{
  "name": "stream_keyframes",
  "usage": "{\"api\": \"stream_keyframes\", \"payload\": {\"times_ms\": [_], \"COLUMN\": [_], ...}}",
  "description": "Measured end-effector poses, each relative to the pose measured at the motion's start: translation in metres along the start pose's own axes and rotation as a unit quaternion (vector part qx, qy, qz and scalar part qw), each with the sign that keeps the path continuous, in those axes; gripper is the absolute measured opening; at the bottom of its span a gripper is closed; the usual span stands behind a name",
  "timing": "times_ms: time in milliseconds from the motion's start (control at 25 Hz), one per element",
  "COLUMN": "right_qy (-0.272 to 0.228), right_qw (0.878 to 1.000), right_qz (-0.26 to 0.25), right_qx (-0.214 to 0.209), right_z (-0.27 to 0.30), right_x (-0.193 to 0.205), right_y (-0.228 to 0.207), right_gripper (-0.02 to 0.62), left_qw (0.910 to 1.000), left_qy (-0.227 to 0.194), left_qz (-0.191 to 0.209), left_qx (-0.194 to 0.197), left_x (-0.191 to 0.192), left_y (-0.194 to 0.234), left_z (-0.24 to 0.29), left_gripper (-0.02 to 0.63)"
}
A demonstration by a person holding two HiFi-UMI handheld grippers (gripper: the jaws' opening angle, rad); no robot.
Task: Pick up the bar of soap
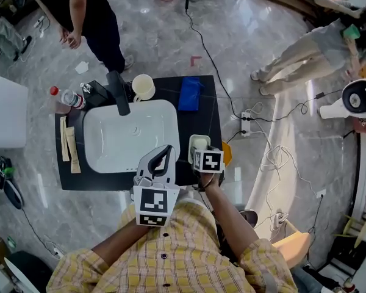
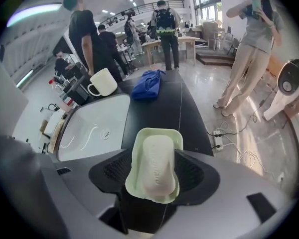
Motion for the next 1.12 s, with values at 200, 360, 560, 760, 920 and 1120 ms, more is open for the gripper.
{"api": "stream_keyframes", "payload": {"times_ms": [200, 360, 560, 760, 920, 1120], "right_qy": [0.028, 0.04, 0.06, 0.068, 0.074, 0.063], "right_qw": [0.999, 0.999, 0.998, 0.997, 0.996, 0.997], "right_qz": [0.02, 0.024, 0.031, 0.011, -0.017, -0.01], "right_qx": [0.009, 0.01, 0.017, 0.028, 0.045, 0.045], "right_z": [0.018, 0.023, 0.025, 0.026, 0.031, 0.029], "right_x": [-0.004, -0.005, -0.004, -0.002, 0.003, 0.004], "right_y": [-0.005, -0.002, -0.009, -0.007, -0.002, 0.001], "right_gripper": [0.258, 0.258, 0.255, 0.249, 0.236, 0.235], "left_qw": [1.0, 0.9999, 0.9999, 0.9999, 0.9999, 0.9998], "left_qy": [0.005, 0.008, 0.009, 0.008, 0.009, 0.01], "left_qz": [-0.005, -0.007, -0.01, -0.01, -0.01, -0.012], "left_qx": [-0.004, -0.004, 0.0, 0.005, 0.008, 0.007], "left_x": [0.002, 0.001, 0.002, 0.002, 0.002, 0.003], "left_y": [0.005, 0.007, 0.007, 0.005, 0.004, 0.004], "left_z": [0.006, 0.01, 0.013, 0.015, 0.016, 0.015], "left_gripper": [0.011, 0.011, 0.011, 0.011, 0.011, 0.011]}}
Point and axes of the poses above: the fingertips, and each gripper's own axes: z forward along the fingers, y to its left, x out of its underside, the point moved 10 cm from there along -z, backward along the fingers, and after that the axes turned 7 degrees about -y, right-handed, at the moved point
